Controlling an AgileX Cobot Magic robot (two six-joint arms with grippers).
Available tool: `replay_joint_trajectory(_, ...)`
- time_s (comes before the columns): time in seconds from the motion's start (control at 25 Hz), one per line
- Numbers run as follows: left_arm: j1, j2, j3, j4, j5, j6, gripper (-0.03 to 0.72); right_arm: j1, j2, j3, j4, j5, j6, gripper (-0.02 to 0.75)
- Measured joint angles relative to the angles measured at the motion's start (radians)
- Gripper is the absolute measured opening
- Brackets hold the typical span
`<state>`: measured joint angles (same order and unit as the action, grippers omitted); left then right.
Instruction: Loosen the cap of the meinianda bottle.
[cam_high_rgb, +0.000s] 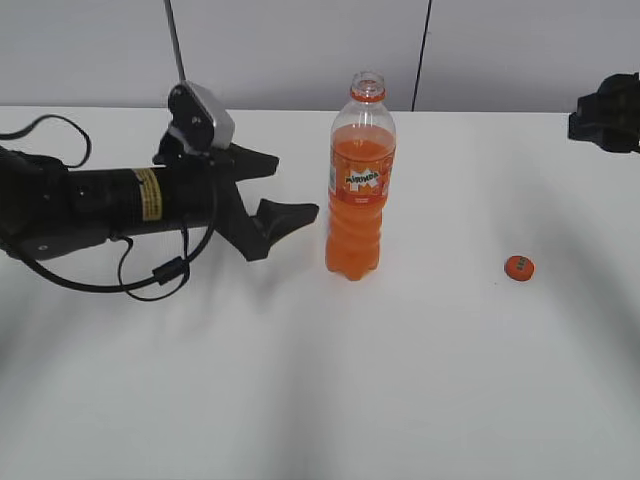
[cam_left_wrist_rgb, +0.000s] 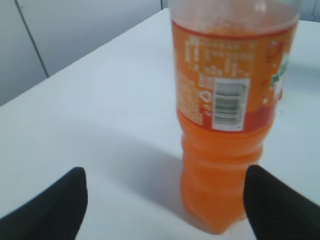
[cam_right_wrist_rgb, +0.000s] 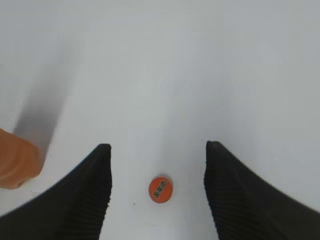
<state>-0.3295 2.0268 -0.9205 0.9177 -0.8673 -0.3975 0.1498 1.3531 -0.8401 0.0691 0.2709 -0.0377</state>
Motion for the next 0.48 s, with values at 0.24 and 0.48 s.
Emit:
replay_joint_trajectory(0.24,0.044,-0.164,0.0,-0.011,0.233,0.0,0.542,0.0,-0.049,-0.025,-0.123,0.001,-0.003,0.442)
replay_joint_trajectory(0.48,0.079,-0.288,-0.001,-0.119,0.607,0.0,0.534,0.0,-0.057,-0.084,-0.159,0.002,-0.003,0.442)
